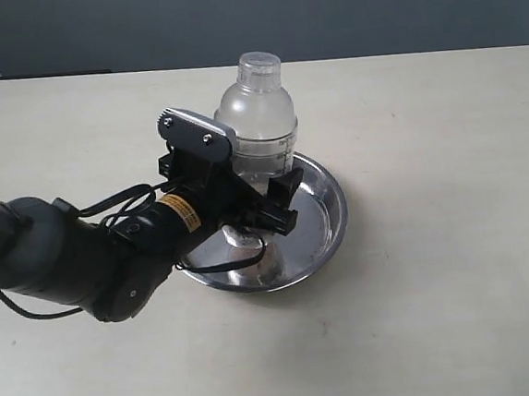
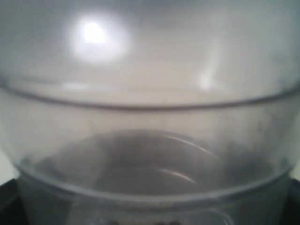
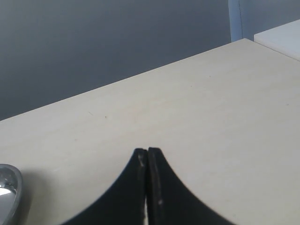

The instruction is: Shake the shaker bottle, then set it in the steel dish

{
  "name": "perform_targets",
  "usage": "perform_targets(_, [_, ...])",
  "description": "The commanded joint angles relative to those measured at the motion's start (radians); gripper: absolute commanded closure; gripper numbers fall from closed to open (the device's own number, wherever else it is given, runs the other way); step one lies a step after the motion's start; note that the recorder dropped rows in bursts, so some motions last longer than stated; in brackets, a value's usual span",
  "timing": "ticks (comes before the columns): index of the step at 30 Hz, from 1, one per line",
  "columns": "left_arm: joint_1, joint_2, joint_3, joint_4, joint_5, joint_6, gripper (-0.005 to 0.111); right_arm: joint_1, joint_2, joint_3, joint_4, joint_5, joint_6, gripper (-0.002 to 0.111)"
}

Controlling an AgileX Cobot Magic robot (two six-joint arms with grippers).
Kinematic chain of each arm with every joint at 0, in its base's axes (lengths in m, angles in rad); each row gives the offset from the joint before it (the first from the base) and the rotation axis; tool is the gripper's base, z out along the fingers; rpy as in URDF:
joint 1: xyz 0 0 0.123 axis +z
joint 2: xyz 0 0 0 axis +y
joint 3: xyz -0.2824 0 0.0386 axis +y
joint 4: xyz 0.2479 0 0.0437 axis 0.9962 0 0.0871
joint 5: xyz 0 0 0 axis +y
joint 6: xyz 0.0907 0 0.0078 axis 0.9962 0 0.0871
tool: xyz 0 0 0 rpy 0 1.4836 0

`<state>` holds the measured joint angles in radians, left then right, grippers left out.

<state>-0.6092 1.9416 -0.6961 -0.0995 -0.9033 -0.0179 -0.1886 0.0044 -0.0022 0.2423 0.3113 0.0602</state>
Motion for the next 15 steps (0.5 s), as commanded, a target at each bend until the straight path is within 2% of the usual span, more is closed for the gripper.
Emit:
perform_targets(1, [0.001,0.014,-0.007,-0.015,-0.081,-0.001,0.055,0.001,-0.004,0.002,-0.003,-0.007,-0.003,0.109])
perform_targets(15, [0.001,0.06,-0.007,-0.022,-0.108,-0.001,0.054,0.001,-0.004,0.002,-0.003,-0.007,-0.003,0.109])
